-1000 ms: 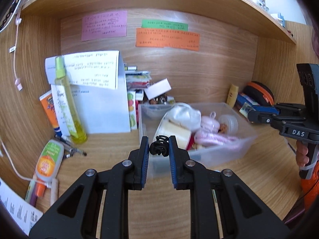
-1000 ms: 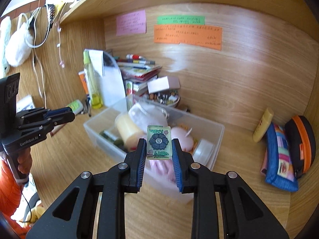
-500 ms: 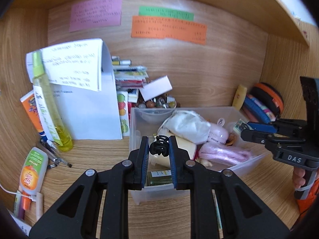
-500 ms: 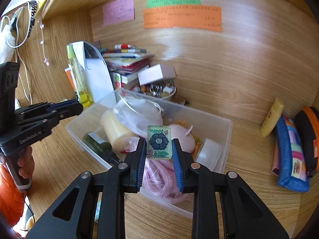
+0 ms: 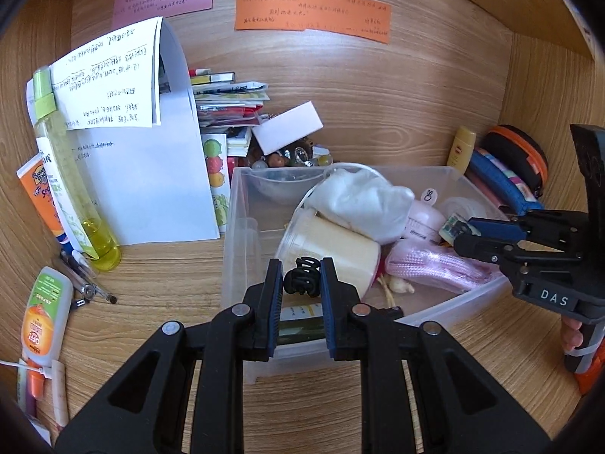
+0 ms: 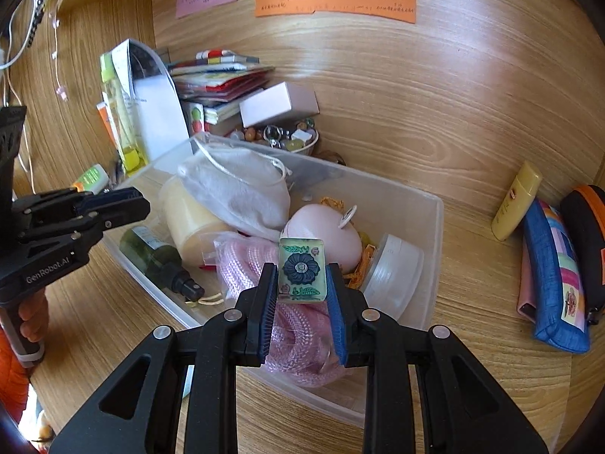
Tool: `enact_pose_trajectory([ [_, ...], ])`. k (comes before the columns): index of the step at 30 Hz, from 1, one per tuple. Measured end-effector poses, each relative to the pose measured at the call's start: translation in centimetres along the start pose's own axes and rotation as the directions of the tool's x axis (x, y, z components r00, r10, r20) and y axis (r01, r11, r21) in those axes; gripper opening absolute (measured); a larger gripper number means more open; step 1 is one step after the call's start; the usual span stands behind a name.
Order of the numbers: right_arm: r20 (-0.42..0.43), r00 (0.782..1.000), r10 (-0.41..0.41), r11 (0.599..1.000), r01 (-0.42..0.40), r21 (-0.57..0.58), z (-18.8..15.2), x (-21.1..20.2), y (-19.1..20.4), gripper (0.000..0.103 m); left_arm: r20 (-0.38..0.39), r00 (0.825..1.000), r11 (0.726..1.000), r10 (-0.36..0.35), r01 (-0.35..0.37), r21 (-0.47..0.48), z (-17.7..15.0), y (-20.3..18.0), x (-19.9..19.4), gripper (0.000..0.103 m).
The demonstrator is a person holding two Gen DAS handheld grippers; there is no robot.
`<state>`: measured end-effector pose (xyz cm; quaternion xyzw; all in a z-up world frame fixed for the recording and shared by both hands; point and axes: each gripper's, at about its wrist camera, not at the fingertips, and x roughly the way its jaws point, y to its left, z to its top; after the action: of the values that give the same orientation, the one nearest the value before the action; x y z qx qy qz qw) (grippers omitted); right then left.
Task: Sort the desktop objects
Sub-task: 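Lift the hair clip and packet and carry both over the clear box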
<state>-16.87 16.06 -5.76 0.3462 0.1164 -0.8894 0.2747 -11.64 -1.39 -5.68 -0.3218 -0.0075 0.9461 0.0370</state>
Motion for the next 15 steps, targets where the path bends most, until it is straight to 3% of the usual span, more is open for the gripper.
enact_pose_trajectory([
  [15, 0.019, 0.999, -0.035, 0.999, 0.035, -0.009, -0.07, -0.06, 0.44, 0.023, 0.018, 0.999, 0.999, 0.027, -0.028, 0.039, -0.20, -0.46, -0.14, 0.021],
])
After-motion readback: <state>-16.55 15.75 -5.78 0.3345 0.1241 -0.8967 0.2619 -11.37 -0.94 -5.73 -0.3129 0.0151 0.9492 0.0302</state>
